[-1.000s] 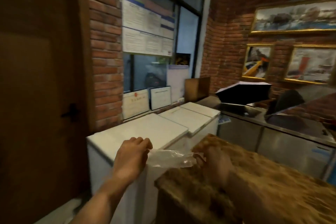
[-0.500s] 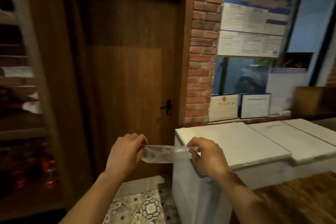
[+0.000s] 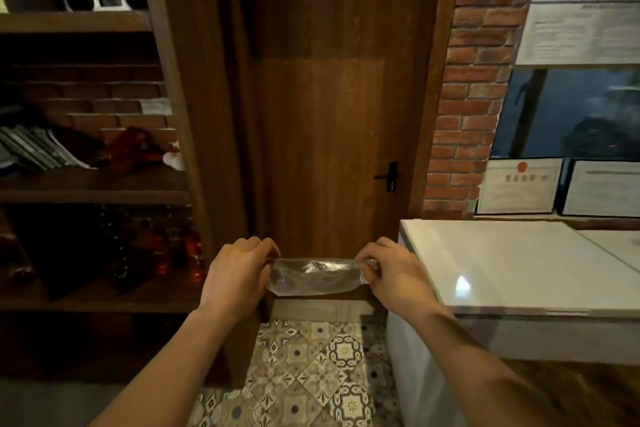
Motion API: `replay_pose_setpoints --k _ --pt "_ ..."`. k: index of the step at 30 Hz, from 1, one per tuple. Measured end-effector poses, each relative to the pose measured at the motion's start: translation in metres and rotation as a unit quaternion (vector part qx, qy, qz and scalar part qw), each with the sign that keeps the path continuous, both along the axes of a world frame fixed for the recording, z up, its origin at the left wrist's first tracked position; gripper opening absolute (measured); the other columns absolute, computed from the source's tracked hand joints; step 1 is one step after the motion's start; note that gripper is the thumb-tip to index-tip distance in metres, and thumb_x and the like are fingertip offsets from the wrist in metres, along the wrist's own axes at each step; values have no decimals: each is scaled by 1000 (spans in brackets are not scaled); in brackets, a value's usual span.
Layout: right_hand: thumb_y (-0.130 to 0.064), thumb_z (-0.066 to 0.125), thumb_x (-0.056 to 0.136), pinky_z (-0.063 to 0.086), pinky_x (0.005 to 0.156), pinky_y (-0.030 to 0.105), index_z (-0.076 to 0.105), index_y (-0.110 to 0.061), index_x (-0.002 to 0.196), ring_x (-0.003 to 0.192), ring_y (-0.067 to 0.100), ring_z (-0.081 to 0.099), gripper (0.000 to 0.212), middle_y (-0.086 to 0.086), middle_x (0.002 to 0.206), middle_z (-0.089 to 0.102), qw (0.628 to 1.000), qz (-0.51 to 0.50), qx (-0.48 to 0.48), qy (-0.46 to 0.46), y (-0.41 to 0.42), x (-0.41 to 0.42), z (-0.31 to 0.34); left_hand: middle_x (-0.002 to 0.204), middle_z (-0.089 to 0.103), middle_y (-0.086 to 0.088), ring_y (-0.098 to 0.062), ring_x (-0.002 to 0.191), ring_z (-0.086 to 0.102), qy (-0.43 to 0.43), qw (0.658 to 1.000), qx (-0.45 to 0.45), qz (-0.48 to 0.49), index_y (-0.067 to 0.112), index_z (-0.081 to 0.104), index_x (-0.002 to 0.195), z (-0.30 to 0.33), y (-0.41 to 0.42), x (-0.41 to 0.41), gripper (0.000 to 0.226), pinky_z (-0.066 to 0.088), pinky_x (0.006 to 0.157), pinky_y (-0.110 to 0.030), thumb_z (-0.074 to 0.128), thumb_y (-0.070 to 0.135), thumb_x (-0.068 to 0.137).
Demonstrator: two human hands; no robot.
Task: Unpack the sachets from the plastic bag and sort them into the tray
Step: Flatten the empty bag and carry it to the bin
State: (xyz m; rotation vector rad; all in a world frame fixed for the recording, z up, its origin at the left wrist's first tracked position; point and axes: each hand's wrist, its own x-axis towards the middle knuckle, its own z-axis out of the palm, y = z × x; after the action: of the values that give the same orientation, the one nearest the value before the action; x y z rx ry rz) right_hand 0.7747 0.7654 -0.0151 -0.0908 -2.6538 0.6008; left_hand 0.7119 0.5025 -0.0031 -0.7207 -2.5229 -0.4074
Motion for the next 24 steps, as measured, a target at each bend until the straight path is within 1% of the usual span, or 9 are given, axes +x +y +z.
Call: replay_pose_setpoints --k 4,7,9,15,20,22,24 --pt "-27 66 96 54 86 41 70 -36 103 97 18 60 12 -11 103 59 1000 1 10 -22 -6 -9 -5 95 67 6 -18 88 62 2 1000 1 6 26 64 105 -15 -7 -3 18 53 74 -36 65 18 89" --pt "-26 66 96 54 84 39 71 -36 106 97 17 60 14 -11 106 61 1000 -2 10 -25 -12 -17 -11 96 68 6 -19 89 62 -10 1000 14 2 26 64 105 -27 -13 -13 16 52 77 -37 64 19 90" --pt "-26 66 97 53 82 39 72 -35 105 95 16 60 14 -11 104 62 1000 0 9 -28 -16 -23 -16 96 68 6 -18 90 63 -18 1000 19 -4 26 64 104 -35 -18 -21 14 51 79 -39 64 21 91" --pt "-22 68 96 52 75 34 73 -30 100 88 14 60 11 -11 96 62 1000 -11 -1 -14 -26 -42 -37 94 67 6 -18 87 63 -30 999 19 -20 26 63 104 -63 -29 -49 13 49 76 -36 66 24 92" --pt "-23 67 97 56 78 38 72 -32 102 93 16 62 12 -10 101 65 997 -46 -16 -66 -30 -52 -86 97 67 7 -16 90 63 -100 994 9 -48 26 63 107 -114 -33 -66 12 51 78 -36 61 27 95" --pt "-24 67 97 56 80 38 72 -33 103 93 18 63 12 -9 103 66 994 -63 -24 -90 -27 -52 -109 100 67 7 -17 92 63 -130 990 2 -56 27 62 106 -139 -32 -70 12 52 80 -38 61 28 94" --pt "-21 69 95 56 80 36 72 -32 102 92 20 63 13 -7 102 67 991 -70 -24 -107 -23 -52 -136 100 68 9 -16 92 63 -155 986 2 -58 28 63 104 -166 -30 -71 10 52 79 -37 64 28 94"
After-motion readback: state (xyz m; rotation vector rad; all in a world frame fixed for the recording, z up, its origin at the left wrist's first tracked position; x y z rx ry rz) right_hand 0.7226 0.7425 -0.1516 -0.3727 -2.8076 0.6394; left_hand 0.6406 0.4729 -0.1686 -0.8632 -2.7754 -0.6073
